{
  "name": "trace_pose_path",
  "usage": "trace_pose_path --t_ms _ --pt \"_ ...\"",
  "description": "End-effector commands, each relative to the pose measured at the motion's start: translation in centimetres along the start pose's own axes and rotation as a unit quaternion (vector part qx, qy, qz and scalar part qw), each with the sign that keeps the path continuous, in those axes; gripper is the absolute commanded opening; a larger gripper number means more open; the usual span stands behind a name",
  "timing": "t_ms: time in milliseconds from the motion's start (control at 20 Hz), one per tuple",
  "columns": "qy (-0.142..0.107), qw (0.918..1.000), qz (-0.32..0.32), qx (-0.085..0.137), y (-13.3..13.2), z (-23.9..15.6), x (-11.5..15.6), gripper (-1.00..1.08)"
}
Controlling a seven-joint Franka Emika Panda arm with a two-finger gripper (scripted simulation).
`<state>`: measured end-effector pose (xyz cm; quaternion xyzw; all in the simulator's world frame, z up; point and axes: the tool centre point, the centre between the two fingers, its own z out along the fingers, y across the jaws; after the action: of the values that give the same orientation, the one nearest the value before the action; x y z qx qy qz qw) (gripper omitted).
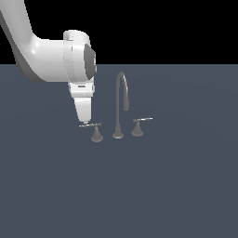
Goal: Turn on the faucet by rotating a designated handle.
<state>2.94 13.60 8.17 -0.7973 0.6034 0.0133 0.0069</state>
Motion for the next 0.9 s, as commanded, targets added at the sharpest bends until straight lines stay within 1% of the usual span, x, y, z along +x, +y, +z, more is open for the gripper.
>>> trace_pose_path --t_ms 0,200,500,850 --pt "0.008 0.9999 0.012 0.002 -0.2 0.9 0.1 -1.00" --pt "0.014 0.9997 0.022 0.003 -0.3 1.6 0.1 -1.00" --pt "0.014 0.9996 0.022 0.003 -0.3 1.7 0.1 -1.00" --pt "0.015 0.9996 0.023 0.003 1.7 1.7 -0.9 -1.00"
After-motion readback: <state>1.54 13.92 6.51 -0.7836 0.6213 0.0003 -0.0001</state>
